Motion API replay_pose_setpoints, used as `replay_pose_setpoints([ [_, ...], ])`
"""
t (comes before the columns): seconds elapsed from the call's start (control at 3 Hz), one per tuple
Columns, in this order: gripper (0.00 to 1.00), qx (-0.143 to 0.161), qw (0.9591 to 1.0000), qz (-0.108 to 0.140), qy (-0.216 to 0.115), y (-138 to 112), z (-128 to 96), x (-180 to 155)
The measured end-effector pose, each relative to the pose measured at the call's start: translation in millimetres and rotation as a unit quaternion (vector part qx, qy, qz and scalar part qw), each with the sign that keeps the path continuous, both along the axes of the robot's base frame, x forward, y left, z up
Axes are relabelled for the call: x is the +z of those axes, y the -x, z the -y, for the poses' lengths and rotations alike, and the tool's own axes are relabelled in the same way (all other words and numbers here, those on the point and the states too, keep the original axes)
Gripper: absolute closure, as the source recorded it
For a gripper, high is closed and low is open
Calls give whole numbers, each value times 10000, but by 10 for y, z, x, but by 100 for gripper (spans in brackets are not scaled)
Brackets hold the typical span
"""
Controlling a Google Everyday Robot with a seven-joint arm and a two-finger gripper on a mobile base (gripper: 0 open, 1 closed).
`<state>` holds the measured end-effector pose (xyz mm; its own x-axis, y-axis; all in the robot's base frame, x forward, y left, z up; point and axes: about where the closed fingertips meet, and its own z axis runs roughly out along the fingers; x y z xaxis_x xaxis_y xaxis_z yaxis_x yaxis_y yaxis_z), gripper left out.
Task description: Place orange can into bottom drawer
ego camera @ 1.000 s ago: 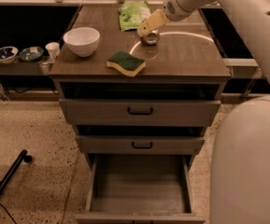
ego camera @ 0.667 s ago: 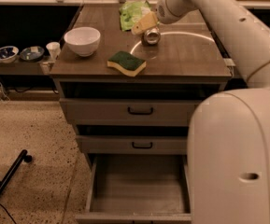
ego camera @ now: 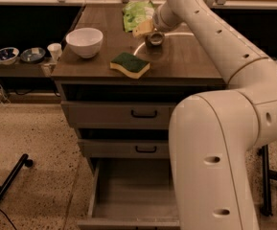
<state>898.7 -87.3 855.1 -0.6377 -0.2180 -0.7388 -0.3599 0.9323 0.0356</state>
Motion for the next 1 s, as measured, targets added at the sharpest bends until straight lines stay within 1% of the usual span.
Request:
replay_pose_setpoints([
  [0.33, 28, -218, 9997, -23, -71, -106, -8, -108],
  [0.67, 52, -314, 9995, -23, -100, -121, -1, -146],
  [1.0, 75, -221, 9990, 133, -354, -24, 36, -20],
])
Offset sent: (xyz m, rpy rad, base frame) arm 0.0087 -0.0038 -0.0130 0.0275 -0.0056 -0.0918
